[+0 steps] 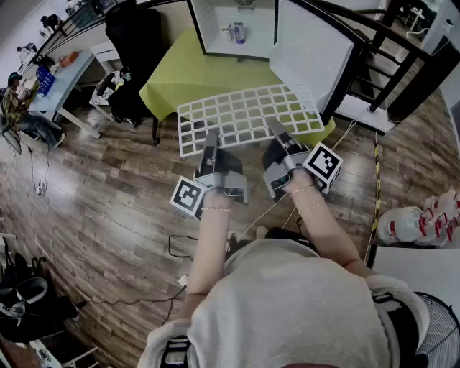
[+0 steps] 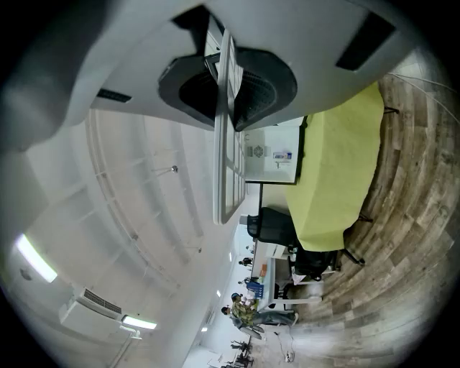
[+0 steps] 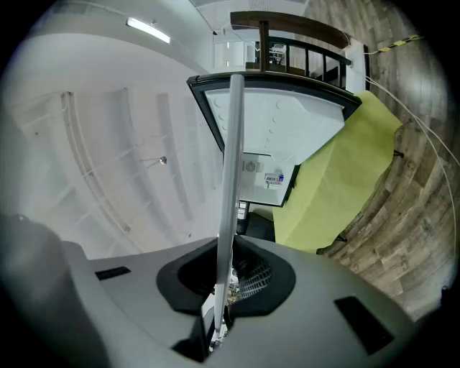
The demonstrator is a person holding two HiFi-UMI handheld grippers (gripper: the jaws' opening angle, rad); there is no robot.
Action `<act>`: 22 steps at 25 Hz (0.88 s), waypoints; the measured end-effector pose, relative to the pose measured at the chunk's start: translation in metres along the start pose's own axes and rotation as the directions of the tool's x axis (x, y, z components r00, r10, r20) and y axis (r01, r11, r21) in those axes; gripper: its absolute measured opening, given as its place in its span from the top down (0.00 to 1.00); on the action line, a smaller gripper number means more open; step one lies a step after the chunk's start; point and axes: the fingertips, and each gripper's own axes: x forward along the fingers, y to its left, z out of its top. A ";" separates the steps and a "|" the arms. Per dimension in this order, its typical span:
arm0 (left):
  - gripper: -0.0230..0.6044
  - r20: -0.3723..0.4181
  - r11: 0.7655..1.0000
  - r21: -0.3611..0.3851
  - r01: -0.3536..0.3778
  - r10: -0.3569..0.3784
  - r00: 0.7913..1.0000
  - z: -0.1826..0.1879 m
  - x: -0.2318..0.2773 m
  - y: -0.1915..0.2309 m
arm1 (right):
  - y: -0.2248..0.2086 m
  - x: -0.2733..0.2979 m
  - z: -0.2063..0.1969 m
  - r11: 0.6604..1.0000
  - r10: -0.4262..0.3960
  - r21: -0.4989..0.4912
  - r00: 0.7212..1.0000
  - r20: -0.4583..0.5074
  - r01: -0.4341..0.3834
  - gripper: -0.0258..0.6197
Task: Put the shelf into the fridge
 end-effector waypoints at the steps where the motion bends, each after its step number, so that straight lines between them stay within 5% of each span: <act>1: 0.90 0.000 1.000 -0.003 0.002 -0.002 1.000 0.000 0.002 0.000 | -0.001 0.001 0.001 1.000 0.001 0.000 1.000 -0.002 -0.001 0.91; 22: 0.90 -0.016 1.000 0.021 0.013 -0.012 1.000 -0.025 0.031 0.013 | -0.021 0.010 0.034 0.999 0.019 0.051 1.000 -0.009 -0.019 0.91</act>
